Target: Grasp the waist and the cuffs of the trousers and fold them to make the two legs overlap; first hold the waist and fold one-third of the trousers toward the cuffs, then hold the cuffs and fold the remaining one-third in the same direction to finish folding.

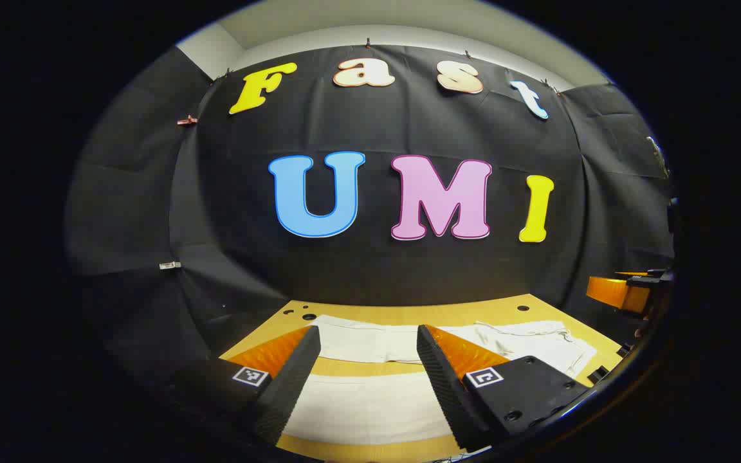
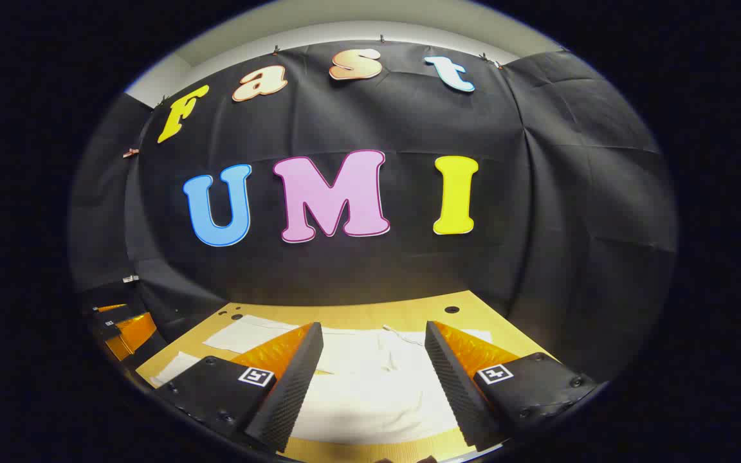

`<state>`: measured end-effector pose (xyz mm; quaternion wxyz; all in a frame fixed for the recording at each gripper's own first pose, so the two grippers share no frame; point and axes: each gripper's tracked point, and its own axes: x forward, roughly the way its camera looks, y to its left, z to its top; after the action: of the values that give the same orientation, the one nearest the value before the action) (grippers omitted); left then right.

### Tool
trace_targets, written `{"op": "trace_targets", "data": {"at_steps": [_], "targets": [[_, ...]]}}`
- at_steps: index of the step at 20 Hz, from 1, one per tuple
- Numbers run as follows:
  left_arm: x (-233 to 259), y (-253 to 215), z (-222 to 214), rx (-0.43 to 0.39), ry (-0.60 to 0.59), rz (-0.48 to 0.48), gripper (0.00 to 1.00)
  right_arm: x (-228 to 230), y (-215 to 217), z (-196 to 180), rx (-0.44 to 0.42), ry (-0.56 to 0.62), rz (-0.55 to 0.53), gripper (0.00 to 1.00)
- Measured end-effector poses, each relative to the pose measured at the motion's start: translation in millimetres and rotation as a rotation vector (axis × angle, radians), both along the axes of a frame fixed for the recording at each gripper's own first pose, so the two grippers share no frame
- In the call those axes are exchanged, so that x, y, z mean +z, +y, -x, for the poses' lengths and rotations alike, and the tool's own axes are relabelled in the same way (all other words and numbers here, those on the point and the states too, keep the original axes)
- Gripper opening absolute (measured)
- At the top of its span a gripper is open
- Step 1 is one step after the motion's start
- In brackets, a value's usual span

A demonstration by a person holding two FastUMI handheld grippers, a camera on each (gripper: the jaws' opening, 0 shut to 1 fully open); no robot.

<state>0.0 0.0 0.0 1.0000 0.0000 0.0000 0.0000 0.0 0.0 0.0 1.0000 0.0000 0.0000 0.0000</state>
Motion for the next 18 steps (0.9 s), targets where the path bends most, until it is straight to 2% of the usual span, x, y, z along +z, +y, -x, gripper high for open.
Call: {"op": "trace_targets", "data": {"at_steps": [7,18], "targets": [[1,-24,-12,-0.056,0.010,-0.024,0.95,-2,-16,-11,-0.012,-0.005,0.011,0.98],[1,-22,-24,-0.019,0.004,-0.012,0.95,-16,-37,-24,0.009,0.037,0.046,0.98]]}}
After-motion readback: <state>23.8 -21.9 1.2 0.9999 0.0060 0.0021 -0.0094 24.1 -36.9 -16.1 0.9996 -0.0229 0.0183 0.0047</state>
